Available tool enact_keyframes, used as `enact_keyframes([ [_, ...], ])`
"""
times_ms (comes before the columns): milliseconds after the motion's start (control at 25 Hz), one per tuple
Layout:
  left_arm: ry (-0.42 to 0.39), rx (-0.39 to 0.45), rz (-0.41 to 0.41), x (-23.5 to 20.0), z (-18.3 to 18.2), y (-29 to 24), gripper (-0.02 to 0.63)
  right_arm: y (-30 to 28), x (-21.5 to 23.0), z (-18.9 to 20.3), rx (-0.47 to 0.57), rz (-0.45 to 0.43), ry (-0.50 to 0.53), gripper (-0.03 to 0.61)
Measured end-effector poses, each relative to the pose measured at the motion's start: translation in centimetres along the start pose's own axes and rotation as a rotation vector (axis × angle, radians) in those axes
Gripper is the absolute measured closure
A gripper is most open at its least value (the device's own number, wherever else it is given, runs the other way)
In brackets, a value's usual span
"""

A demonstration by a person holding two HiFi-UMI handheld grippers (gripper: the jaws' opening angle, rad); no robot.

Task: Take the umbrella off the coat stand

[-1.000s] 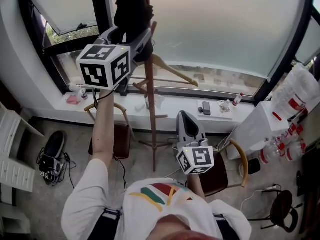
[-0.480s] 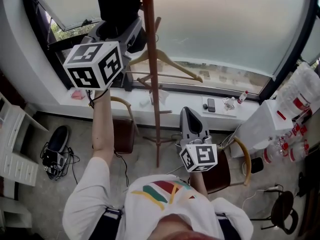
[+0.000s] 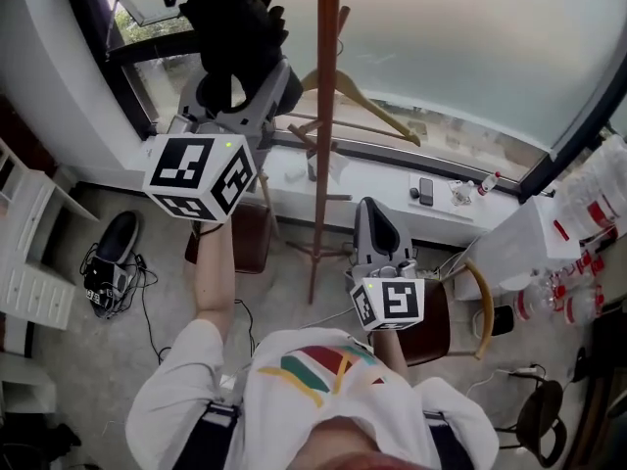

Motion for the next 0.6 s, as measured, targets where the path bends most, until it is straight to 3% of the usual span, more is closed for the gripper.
enact_keyframes([
  [200,0.024,-0.046,-0.019,0.2,4.2,3.0,0.370,-0.2,-1.4,0.6,0.009,-0.009,0.034,0.578],
  [360,0.018,-0.033,-0.034,1.5,7.2,5.7,0.370,-0.8,-2.1,1.1,-0.010,0.009,0.120,0.578],
  [600,0.057,-0.102,-0.031,4.9,13.0,8.9,0.370,-1.2,-2.5,1.9,-0.030,0.005,0.115,0.578],
])
Point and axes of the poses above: the fingertips, and each gripper's own axes: y backward along the fingers, x to its right, z out of its underside, the point moved 2 cm from there along y, backward along the fingers, and after that the axes turned 2 degrees about z, right-handed, at the moved point
